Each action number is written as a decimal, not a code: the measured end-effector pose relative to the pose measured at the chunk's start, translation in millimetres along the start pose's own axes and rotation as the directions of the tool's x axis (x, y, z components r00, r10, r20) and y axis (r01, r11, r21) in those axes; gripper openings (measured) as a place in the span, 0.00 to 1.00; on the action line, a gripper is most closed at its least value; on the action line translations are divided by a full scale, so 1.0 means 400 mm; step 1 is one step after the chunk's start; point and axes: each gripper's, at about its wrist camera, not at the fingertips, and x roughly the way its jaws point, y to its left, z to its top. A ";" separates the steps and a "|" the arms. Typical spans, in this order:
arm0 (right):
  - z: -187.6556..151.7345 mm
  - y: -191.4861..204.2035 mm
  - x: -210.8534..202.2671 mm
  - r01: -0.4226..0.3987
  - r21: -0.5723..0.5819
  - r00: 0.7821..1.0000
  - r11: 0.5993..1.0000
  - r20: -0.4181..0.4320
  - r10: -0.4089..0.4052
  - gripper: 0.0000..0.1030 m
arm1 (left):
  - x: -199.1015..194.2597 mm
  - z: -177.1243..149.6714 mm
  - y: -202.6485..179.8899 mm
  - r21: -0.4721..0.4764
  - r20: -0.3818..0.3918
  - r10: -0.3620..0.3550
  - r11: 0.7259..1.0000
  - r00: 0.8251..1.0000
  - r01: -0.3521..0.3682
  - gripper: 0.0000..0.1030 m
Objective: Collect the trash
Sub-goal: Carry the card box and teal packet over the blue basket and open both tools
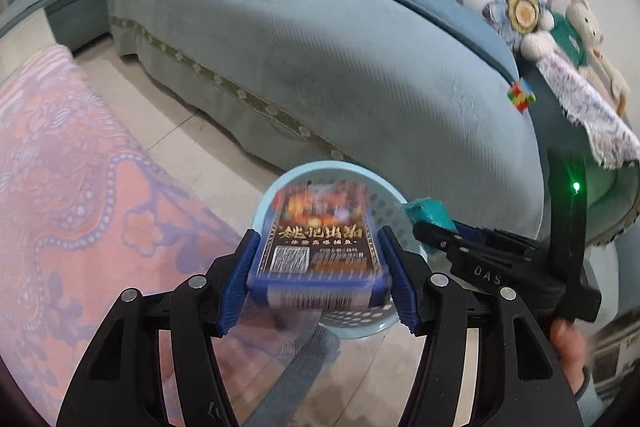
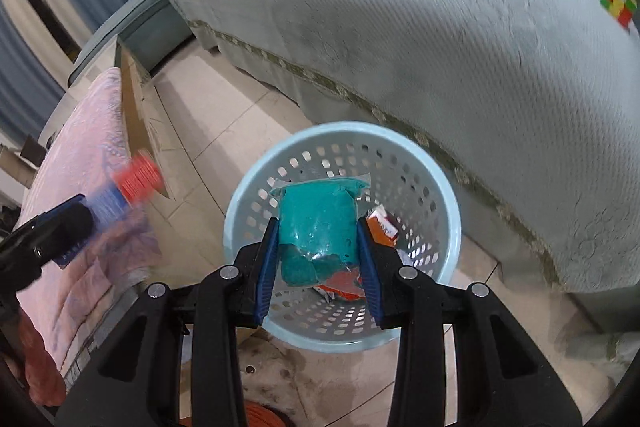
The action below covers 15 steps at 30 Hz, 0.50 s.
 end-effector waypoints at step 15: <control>-0.016 -0.023 -0.031 -0.017 0.018 0.999 1.000 0.035 0.016 0.47 | -0.109 -0.011 0.033 -0.071 0.120 -0.062 0.995 0.991 0.070 0.60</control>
